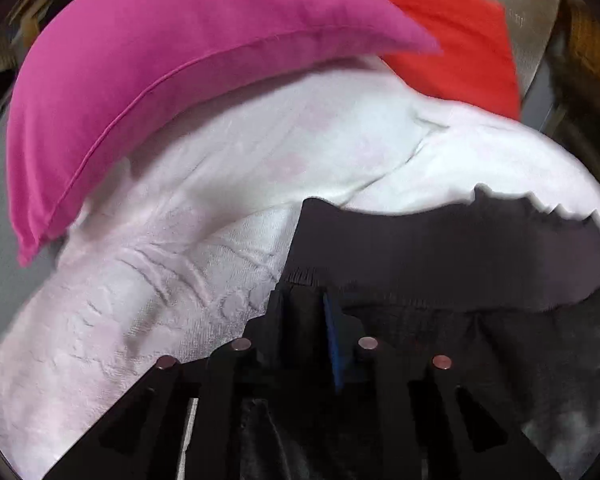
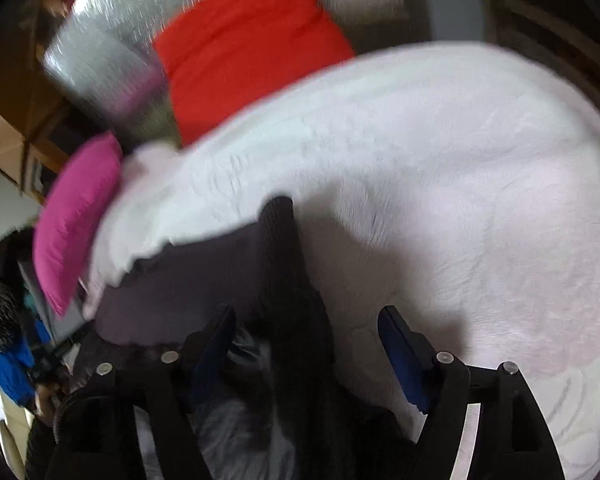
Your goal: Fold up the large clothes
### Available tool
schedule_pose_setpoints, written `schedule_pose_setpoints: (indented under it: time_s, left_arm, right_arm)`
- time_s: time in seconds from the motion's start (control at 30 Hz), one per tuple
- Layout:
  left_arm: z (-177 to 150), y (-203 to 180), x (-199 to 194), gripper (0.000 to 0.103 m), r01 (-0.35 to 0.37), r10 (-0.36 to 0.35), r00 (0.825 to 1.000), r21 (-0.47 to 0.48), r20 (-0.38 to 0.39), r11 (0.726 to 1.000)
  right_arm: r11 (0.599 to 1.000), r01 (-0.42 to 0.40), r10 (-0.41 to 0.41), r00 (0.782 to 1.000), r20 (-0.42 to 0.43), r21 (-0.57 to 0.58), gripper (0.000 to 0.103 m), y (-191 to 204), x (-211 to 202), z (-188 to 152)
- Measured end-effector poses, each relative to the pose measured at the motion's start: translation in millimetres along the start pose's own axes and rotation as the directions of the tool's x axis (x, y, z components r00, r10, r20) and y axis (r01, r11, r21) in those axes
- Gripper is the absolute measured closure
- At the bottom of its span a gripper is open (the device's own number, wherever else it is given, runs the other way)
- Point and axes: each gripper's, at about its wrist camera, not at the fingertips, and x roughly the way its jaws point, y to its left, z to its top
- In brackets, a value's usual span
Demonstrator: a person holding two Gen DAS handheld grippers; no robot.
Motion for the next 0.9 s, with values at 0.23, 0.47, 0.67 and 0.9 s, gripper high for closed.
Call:
schedule_pose_setpoints:
  time_s: [0.23,0.47,0.67,0.9]
  left_arm:
    - [-2.8,-6.8,17.9,0.084,-0.114,0.114,0.993,0.005,-0.023,0.993]
    - [-9.8,-4.2,-54.5,0.077,-0.158,0.162,0.982,-0.045,0.099,0.986]
    - [-65.8,-41.3,-139.0,0.052,-0.099,0.097,0.954,-0.008,0.284,0.995]
    - [-110.0,-111.0,-122.5,0.052,-0.095,0.066,0.964,0.102,0.258,0.990]
  right_arm:
    - [0.981,0.191,-0.190,0.981,0.036,-0.032,0.088,4.8,4.3,-6.6]
    - [0.981,0.193,-0.193,0.966,0.169,0.020,0.068,23.6,-61.3,-26.4]
    - [0.982,0.148,-0.099,0.933,0.346,-0.117,0.028,93.1,-120.0,-100.5]
    - [0.939,0.238,-0.151,0.935,0.322,-0.249,0.028,146.9,-59.2,-137.3]
